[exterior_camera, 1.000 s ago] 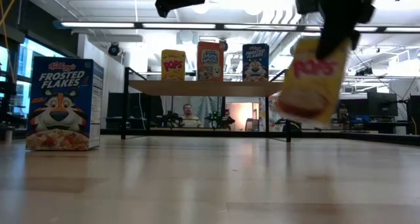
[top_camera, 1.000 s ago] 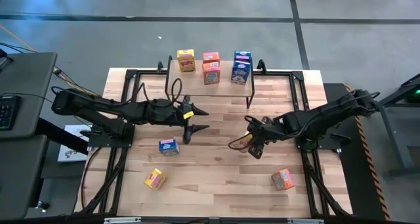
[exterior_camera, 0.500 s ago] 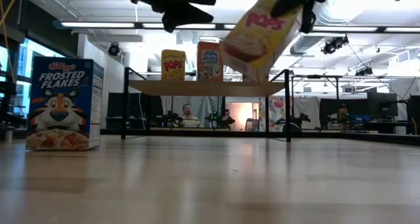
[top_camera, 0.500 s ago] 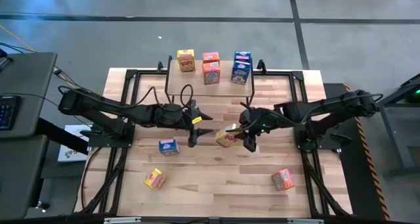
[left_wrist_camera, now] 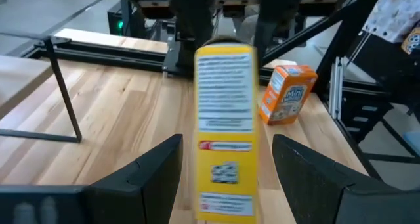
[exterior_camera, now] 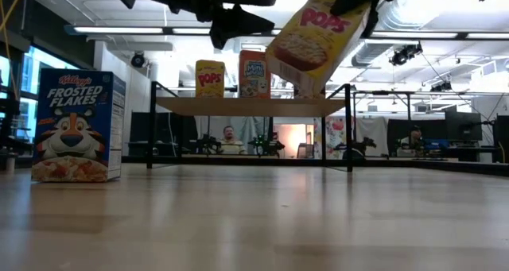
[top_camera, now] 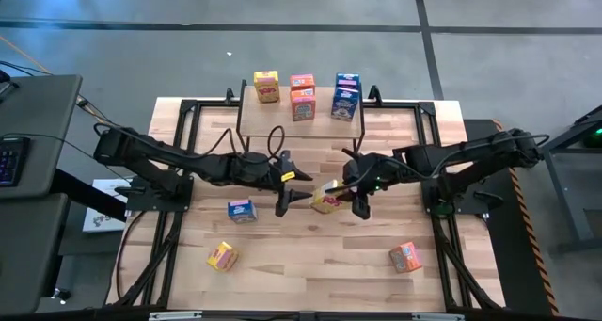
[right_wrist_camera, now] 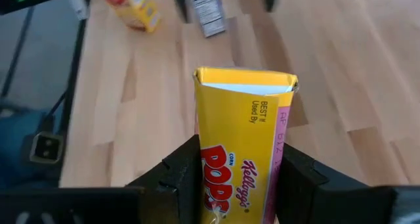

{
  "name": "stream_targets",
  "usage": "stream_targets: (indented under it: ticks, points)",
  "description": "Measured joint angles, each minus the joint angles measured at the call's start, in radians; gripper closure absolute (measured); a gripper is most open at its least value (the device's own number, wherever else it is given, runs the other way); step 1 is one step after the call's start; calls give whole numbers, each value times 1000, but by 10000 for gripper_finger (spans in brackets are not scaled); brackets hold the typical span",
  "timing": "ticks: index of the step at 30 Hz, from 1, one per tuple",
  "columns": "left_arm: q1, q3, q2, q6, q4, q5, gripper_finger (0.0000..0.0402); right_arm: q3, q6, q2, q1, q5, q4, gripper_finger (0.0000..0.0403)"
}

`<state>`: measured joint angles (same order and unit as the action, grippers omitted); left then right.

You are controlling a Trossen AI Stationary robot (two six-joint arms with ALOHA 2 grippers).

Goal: Stack cereal on shelf
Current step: Put the right yellow cereal box on the shelf aligned with the other yellow cereal box

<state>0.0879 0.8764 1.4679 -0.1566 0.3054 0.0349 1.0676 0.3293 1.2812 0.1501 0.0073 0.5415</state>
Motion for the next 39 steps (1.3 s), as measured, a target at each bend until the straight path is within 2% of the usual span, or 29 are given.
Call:
stream_targets:
  ticks: [3, 13, 39]
  points:
    - [0, 0, 20, -26, 11, 0, 176, 0, -24, 0, 0, -26, -4, 263]
    - [5, 0, 63, -60, 14, -35, 176, 0, -121, 0, -5, -8, -34, 263]
    - [-3, 0, 63, -77, 105, -59, 176, -1, -129, 1, -6, 7, -142, 263]
